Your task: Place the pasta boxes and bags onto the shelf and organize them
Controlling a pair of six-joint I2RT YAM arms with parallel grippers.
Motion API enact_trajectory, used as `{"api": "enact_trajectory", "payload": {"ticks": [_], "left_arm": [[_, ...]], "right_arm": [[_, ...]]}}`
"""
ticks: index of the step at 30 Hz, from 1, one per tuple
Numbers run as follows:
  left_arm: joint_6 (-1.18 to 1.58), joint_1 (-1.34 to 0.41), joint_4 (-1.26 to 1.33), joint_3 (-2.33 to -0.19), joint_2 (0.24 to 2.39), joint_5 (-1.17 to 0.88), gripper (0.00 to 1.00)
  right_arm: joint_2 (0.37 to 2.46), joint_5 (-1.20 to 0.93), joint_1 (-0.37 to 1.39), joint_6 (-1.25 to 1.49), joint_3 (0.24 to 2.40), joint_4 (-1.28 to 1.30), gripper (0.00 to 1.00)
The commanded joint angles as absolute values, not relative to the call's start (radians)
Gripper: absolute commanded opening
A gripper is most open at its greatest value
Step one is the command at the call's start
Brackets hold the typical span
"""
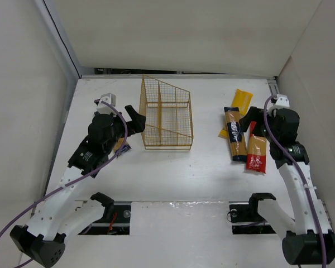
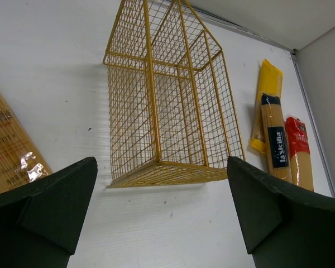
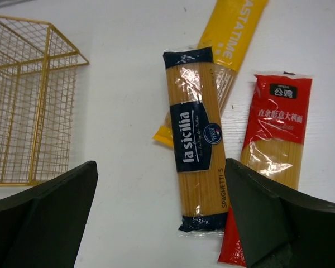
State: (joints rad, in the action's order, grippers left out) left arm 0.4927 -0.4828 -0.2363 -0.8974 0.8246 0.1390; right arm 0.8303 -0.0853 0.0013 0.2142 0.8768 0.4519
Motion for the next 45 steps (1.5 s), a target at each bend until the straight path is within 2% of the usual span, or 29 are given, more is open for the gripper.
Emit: {"api": "enact_trajectory", "payload": {"ticks": [1,6,14,19,23,27,29,31,32,34,35,36,37,42,45], "left_arm": [[0.506,-0.485,-0.21,-0.924,0.81,0.143,1.0],[0.494,-0.485,-0.195,-0.911,0.821,0.11,1.0],[0.494,-0.485,-0.184,-0.893,0.801,0.089,1.0],[0.514,-0.485,-0.222,-0.884,0.801,0.17,1.0],[0.523,-0.485,-0.232,-0.884,0.801,0.179,1.0],[0.523,-0.485,-0.223,-0.884,0.81,0.179,1.0],[0.514,-0.485,-0.222,-0.884,0.819,0.179,1.0],[0.514,-0.485,-0.222,-0.884,0.819,0.19,1.0],[0.514,-0.485,-0.222,-0.884,0.819,0.19,1.0],[0.514,-0.485,-0.222,-0.884,0.819,0.19,1.0],[0.514,-0.485,-0.222,-0.884,0.819,0.19,1.0],[0.514,-0.485,-0.222,-0.884,0.819,0.199,1.0],[0.514,-0.485,-0.222,-0.884,0.819,0.199,1.0],[0.523,-0.485,-0.213,-0.884,0.828,0.209,1.0],[0.534,-0.485,-0.213,-0.884,0.828,0.227,1.0]], "right_arm": [[0.926,-0.173,0.009,0.146,0.916,0.377,0.99],[1.156,-0.12,0.009,0.097,1.011,0.399,0.99],[1.587,-0.108,0.028,0.0,1.339,0.521,0.99],[1.738,-0.12,0.04,-0.011,1.423,0.547,0.99],[1.819,0.061,0.058,0.041,1.443,0.567,0.99],[1.893,0.104,0.058,0.06,1.466,0.586,0.99],[1.917,0.104,0.058,0.06,1.466,0.586,0.93],[1.928,0.068,0.058,0.048,1.466,0.586,0.82],[1.908,0.049,0.058,0.038,1.454,0.563,0.7],[1.873,-0.016,0.058,0.038,1.442,0.543,0.53],[1.821,-0.026,0.058,0.038,1.428,0.529,0.13],[1.794,-0.026,0.058,0.049,1.428,0.52,0.04],[1.767,-0.037,0.058,0.049,1.428,0.52,0.0],[1.602,-0.046,0.067,0.058,1.48,0.584,0.0],[1.528,-0.144,0.086,0.034,1.48,0.571,0.0]]}}
